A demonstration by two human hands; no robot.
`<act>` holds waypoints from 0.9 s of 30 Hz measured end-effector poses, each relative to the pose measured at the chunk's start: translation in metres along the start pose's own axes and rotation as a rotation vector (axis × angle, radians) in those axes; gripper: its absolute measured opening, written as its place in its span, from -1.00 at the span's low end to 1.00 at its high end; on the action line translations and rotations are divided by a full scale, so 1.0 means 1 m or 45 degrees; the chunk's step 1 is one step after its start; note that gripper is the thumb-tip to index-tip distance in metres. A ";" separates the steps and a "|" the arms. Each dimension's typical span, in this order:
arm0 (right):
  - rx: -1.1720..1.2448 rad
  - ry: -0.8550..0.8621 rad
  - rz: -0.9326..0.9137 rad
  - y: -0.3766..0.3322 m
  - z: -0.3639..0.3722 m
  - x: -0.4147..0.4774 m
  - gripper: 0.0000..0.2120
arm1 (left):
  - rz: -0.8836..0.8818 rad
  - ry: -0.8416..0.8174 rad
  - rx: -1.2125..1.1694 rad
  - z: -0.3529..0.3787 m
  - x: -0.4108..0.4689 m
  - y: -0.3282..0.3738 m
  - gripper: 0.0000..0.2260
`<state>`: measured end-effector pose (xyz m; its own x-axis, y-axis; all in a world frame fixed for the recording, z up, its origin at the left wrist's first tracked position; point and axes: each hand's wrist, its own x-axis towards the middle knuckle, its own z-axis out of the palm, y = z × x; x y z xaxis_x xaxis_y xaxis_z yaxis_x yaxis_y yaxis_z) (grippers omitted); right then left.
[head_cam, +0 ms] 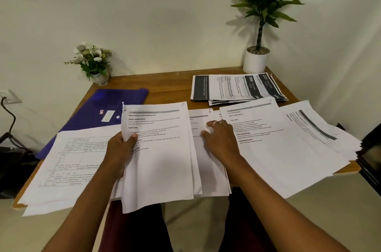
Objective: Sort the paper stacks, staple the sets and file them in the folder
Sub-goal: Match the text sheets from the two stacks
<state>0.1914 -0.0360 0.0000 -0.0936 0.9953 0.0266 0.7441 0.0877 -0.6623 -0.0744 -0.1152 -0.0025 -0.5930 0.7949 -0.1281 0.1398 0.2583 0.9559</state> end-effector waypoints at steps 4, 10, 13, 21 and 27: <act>-0.281 -0.007 -0.046 0.004 0.019 -0.004 -0.32 | 0.135 -0.007 0.204 0.000 0.000 -0.014 -0.75; -0.013 -0.012 0.068 -0.003 0.023 0.009 -0.16 | 0.176 -0.042 0.203 -0.001 0.006 -0.023 -0.85; 0.266 0.033 0.091 -0.002 0.026 0.014 -0.17 | 0.172 -0.036 0.187 0.001 0.006 -0.023 -0.85; 0.569 0.096 0.138 -0.011 0.015 0.016 -0.70 | 0.193 -0.010 0.274 0.004 0.007 -0.023 -0.92; 0.513 0.177 0.173 -0.001 0.012 0.020 -0.77 | 0.168 -0.006 0.272 0.004 0.011 -0.028 -0.89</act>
<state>0.1809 -0.0167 -0.0075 0.0976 0.9952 0.0018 0.4237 -0.0399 -0.9049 -0.0818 -0.1113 -0.0313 -0.5552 0.8317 -0.0077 0.3804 0.2621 0.8869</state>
